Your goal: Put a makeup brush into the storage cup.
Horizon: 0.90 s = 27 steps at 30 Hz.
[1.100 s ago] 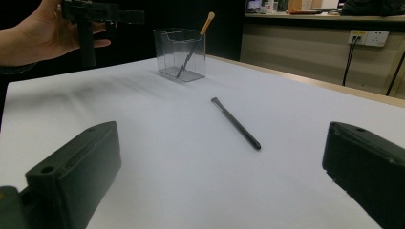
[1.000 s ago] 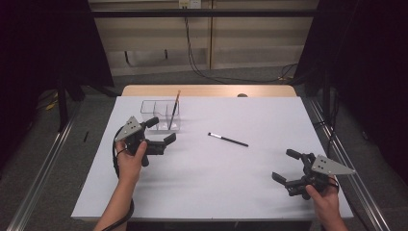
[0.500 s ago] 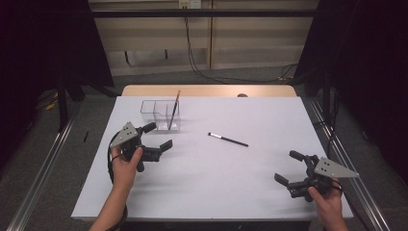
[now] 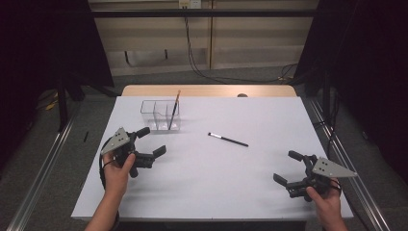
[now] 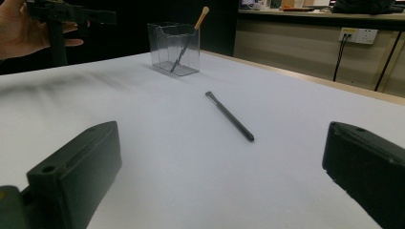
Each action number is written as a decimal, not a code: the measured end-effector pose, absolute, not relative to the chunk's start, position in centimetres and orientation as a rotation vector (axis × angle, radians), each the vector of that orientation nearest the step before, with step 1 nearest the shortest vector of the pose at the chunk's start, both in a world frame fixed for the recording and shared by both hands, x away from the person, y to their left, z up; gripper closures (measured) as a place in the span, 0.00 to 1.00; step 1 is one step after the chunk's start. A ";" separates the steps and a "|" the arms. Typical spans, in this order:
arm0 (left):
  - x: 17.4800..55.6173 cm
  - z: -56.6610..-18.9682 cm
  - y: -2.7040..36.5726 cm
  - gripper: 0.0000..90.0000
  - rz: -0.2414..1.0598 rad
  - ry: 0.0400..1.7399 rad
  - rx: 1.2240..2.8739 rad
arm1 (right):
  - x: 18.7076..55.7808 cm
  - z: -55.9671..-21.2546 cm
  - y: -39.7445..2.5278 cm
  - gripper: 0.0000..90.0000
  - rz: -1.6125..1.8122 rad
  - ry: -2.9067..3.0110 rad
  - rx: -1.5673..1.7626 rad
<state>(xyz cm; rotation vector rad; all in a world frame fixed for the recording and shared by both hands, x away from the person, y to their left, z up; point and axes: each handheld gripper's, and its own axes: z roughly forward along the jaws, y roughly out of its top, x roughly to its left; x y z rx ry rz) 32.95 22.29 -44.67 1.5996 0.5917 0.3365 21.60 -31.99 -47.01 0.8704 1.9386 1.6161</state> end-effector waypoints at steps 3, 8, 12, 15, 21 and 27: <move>32.5 -44.7 22.9 0.00 0.344 0.600 1.593 | 21.6 -46.9 -31.7 0.00 1.613 1.946 0.862; 31.7 -44.6 24.0 0.00 0.356 0.605 1.590 | 21.7 -46.9 -31.3 0.00 1.606 1.959 0.845; 31.2 -44.6 24.7 0.00 0.366 0.607 1.588 | 21.7 -46.9 -31.4 0.00 1.605 1.956 0.847; 30.7 -44.8 25.1 0.00 0.362 0.614 1.591 | 21.7 -46.9 -31.5 0.00 1.608 1.948 0.859; 30.0 -44.8 25.5 0.00 0.373 0.605 1.607 | 21.7 -46.9 -31.6 0.00 1.612 1.943 0.861; 29.5 -45.1 25.9 0.00 0.370 0.602 1.616 | 21.8 -46.9 -31.4 0.00 1.615 1.945 0.858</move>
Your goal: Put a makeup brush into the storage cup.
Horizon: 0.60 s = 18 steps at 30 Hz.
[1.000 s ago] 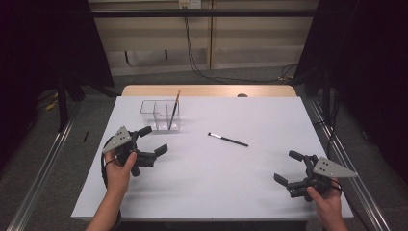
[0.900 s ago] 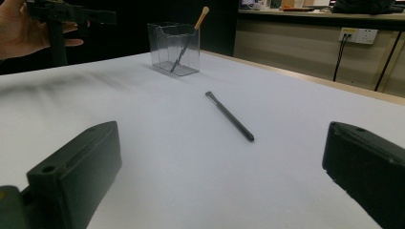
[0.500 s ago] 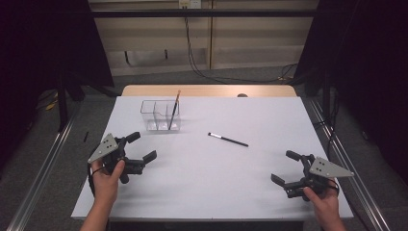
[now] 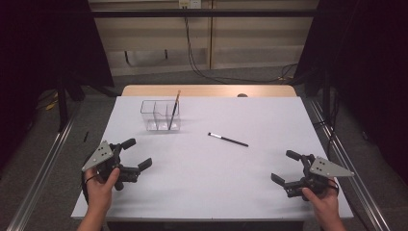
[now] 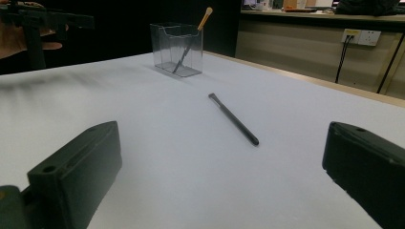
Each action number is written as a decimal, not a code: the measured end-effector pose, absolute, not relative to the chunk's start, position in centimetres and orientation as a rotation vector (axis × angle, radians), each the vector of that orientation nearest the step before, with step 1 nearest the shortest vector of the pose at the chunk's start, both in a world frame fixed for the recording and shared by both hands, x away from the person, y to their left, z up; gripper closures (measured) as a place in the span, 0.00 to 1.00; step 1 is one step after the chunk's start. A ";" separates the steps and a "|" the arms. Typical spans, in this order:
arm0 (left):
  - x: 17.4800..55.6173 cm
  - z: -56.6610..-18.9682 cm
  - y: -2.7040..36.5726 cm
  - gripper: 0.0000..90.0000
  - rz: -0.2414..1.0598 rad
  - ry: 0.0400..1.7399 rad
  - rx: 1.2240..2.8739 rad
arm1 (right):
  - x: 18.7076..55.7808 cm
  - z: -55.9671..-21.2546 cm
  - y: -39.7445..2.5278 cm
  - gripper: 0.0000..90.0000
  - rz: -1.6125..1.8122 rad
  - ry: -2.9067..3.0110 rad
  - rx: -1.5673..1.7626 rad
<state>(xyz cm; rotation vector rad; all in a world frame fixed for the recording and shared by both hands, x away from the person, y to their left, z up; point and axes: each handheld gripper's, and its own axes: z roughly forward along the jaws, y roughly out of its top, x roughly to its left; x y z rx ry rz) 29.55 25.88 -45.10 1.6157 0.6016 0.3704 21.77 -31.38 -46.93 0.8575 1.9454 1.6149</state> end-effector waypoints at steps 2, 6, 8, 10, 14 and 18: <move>29.3 -45.1 26.0 0.00 0.370 0.606 1.613 | 21.8 -47.0 -31.3 0.00 1.613 1.950 0.858; 28.7 -45.3 26.4 0.00 0.383 0.605 1.627 | 21.9 -46.9 -31.3 0.00 1.621 1.941 0.861; 28.5 -45.4 26.6 0.00 0.382 0.606 1.629 | 22.1 -46.9 -31.2 0.00 1.631 1.941 0.856; 28.3 -45.3 26.9 0.00 0.388 0.615 1.620 | 22.2 -46.9 -31.1 0.00 1.633 1.947 0.850; 28.0 -45.5 27.0 0.00 0.384 0.611 1.622 | 22.3 -46.9 -30.9 0.00 1.646 1.942 0.854; 27.8 -45.5 27.0 0.00 0.397 0.601 1.631 | 22.4 -46.8 -30.9 0.00 1.639 1.948 0.857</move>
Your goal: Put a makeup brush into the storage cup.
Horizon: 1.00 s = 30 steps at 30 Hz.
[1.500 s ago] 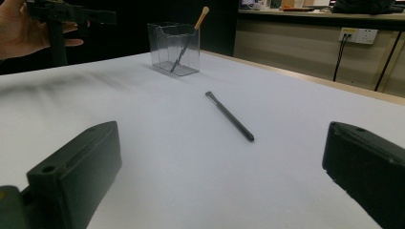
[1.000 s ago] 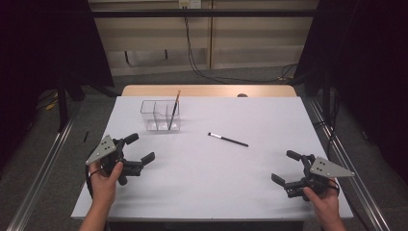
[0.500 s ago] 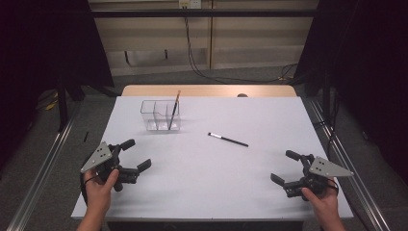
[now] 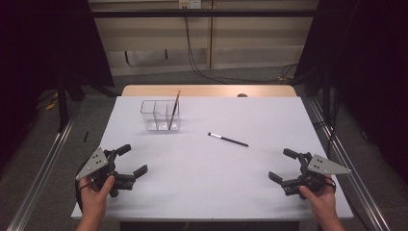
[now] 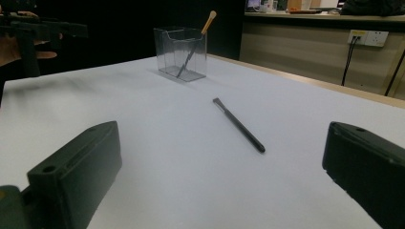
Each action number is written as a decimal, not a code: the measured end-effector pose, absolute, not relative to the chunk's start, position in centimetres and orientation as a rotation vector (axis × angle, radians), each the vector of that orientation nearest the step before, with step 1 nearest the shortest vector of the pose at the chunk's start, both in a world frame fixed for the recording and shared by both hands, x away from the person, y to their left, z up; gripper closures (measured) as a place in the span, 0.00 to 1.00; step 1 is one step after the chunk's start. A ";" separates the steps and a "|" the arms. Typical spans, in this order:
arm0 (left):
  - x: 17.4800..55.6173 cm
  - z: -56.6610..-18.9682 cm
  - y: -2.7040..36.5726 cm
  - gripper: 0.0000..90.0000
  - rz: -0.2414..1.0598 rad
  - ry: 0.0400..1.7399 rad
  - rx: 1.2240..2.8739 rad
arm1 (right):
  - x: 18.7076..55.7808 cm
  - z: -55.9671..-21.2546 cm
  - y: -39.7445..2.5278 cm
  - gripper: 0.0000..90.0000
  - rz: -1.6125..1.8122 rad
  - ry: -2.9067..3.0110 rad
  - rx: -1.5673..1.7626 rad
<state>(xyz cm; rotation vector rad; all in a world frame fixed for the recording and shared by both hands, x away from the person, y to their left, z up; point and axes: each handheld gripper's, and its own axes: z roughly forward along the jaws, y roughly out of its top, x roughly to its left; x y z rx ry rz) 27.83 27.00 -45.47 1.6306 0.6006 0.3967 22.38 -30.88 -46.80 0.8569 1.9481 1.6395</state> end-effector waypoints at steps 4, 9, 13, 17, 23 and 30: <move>27.7 -45.5 27.3 0.00 0.404 0.606 1.628 | 22.6 -46.6 -31.0 0.00 1.640 1.928 0.869; 27.6 -45.7 27.6 0.00 0.404 0.612 1.624 | 22.8 -46.5 -30.7 0.00 1.625 1.944 0.868; 27.5 -45.9 27.5 0.00 0.403 0.619 1.639 | 23.0 -46.4 -30.4 0.00 1.625 1.948 0.856; 27.5 -45.8 27.2 0.00 0.402 0.613 1.642 | 23.2 -46.3 -30.3 0.00 1.630 1.945 0.852; 27.6 -45.7 26.8 0.00 0.399 0.608 1.629 | 23.4 -46.2 -30.4 0.00 1.639 1.932 0.871; 27.8 -45.8 27.0 0.00 0.407 0.607 1.636 | 23.5 -46.4 -29.9 0.00 1.631 1.955 0.867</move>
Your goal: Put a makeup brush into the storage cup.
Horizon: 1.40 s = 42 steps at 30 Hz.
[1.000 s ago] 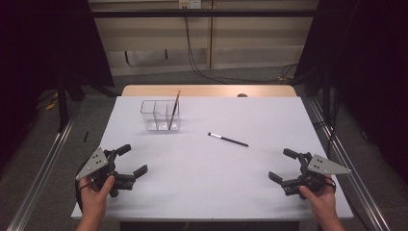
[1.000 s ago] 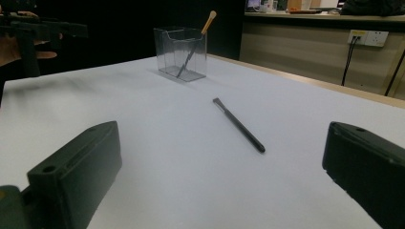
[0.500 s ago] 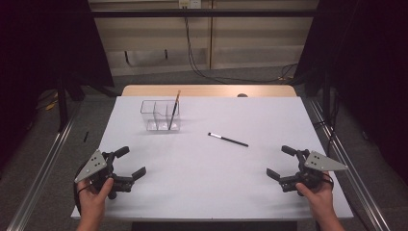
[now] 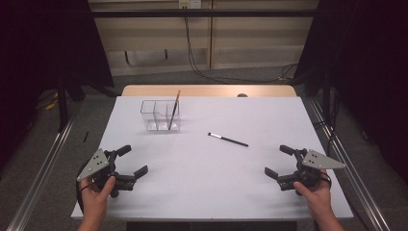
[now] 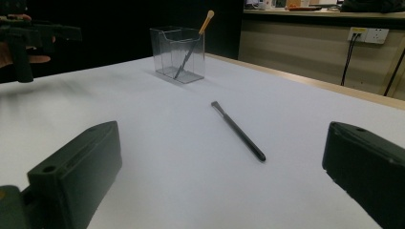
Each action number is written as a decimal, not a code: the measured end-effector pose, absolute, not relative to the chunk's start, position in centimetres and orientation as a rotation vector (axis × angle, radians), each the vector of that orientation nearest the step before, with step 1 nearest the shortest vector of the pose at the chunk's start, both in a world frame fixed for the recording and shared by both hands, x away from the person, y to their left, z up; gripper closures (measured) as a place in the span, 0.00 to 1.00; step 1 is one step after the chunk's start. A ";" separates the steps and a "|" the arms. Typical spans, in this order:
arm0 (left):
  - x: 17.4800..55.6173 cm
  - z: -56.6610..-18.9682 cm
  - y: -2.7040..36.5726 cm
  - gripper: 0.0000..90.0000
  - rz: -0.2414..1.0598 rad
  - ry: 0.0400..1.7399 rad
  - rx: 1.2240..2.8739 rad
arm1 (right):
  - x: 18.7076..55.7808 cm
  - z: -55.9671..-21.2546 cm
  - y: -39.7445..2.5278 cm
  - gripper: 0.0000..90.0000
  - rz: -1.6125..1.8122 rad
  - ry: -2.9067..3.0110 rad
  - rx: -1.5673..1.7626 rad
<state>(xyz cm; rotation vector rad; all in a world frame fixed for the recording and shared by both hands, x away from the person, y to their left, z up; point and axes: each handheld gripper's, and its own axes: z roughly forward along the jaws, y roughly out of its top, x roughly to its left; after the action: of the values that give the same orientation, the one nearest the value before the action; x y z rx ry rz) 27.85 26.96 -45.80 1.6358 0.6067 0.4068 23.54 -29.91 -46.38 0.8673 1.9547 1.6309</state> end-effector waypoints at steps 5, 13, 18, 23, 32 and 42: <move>27.7 -45.8 27.0 0.00 0.409 0.605 1.644 | 23.8 -46.4 -29.7 0.00 1.630 1.963 0.878; 27.6 -45.8 27.0 0.00 0.408 0.612 1.643 | 24.6 -46.3 -29.0 0.00 1.625 1.979 0.879; 27.6 -45.7 27.0 0.00 0.414 0.613 1.642 | 25.4 -46.1 -28.4 0.00 1.619 1.990 0.867; 27.6 -45.8 27.0 0.00 0.415 0.612 1.647 | 25.9 -46.1 -28.0 0.00 1.615 1.997 0.862; 27.8 -45.8 26.9 0.00 0.410 0.619 1.639 | 27.3 -45.8 -27.4 0.00 1.619 2.001 0.859; 27.9 -45.9 27.0 0.00 0.408 0.614 1.640 | 29.0 -46.1 -26.5 0.00 1.616 2.025 0.869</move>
<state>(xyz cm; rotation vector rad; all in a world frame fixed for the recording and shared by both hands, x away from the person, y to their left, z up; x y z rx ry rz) 27.92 26.96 -45.88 1.6403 0.6143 0.4077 28.96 -26.48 -46.12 0.8694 2.0247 1.6162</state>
